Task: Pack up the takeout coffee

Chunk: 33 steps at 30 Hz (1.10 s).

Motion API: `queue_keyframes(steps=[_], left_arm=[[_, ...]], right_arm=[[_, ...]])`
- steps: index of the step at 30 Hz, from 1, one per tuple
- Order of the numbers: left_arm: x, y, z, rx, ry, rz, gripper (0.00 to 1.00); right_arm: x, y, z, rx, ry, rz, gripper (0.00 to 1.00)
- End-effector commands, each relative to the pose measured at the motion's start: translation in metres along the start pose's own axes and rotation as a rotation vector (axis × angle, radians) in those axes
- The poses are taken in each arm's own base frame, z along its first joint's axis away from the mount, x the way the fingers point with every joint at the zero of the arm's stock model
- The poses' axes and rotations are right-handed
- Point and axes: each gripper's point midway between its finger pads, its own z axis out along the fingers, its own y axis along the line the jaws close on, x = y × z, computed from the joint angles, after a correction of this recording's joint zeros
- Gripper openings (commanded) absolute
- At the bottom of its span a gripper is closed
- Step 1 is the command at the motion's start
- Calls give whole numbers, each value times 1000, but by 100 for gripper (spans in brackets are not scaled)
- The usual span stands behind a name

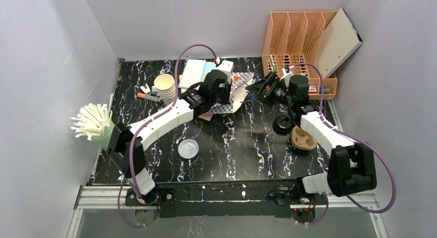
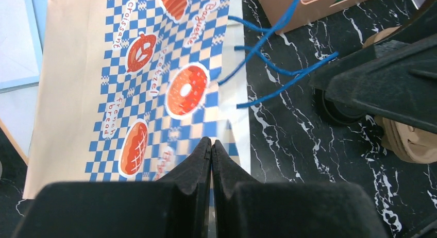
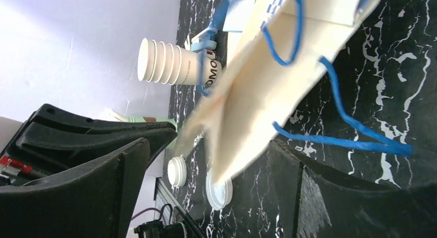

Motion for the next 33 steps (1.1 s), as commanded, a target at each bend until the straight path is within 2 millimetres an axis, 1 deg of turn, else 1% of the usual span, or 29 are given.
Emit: queue_keyframes(steps=[1, 3, 6, 10, 11, 13, 14, 16, 19, 20, 21, 22, 23, 24, 25, 27, 30, 33], left_arm=[[-20, -9, -23, 58, -65, -42, 0], [-20, -9, -25, 63, -67, -48, 0], [-21, -8, -28, 64, -75, -49, 0], [-20, -7, -30, 65, -75, -34, 0], [-17, -11, -28, 86, -64, -16, 4], [-5, -16, -20, 114, -20, 20, 25], [2, -19, -15, 121, 6, 33, 35], [18, -24, -2, 127, 51, 75, 48], [41, -36, 13, 147, 100, 179, 62], [48, -40, 17, 160, 113, 215, 65], [56, -45, 21, 176, 123, 254, 68], [63, -50, 24, 207, 135, 294, 70], [70, -56, 28, 248, 145, 335, 71], [75, -57, 32, 275, 150, 388, 71], [82, -61, 36, 305, 164, 421, 71], [86, -60, 44, 311, 171, 470, 68], [94, -60, 58, 322, 195, 548, 60], [102, -60, 72, 334, 225, 612, 46]], right_arm=[[-14, 15, 5, -26, -66, -13, 91], [-14, 8, 9, 14, -73, 11, 90], [-14, -3, 10, 67, -86, 27, 92], [-11, -15, -1, 115, -118, 10, 93], [-9, -17, -4, 120, -122, -3, 92], [-3, -25, -11, 152, -128, -14, 92], [-3, -26, -18, 163, -141, -28, 91], [0, -32, -28, 197, -159, -41, 89], [3, -40, -48, 256, -199, -58, 88], [2, -42, -56, 280, -220, -62, 88], [2, -50, -66, 332, -243, -62, 88], [0, -48, -75, 341, -266, -71, 87], [-4, -54, -87, 391, -309, -78, 85], [-6, -54, -97, 409, -340, -91, 84], [-8, -52, -106, 416, -367, -106, 82], [-9, -48, -122, 427, -403, -136, 80], [-8, -42, -140, 425, -429, -161, 79], [-6, -35, -152, 412, -445, -178, 79]])
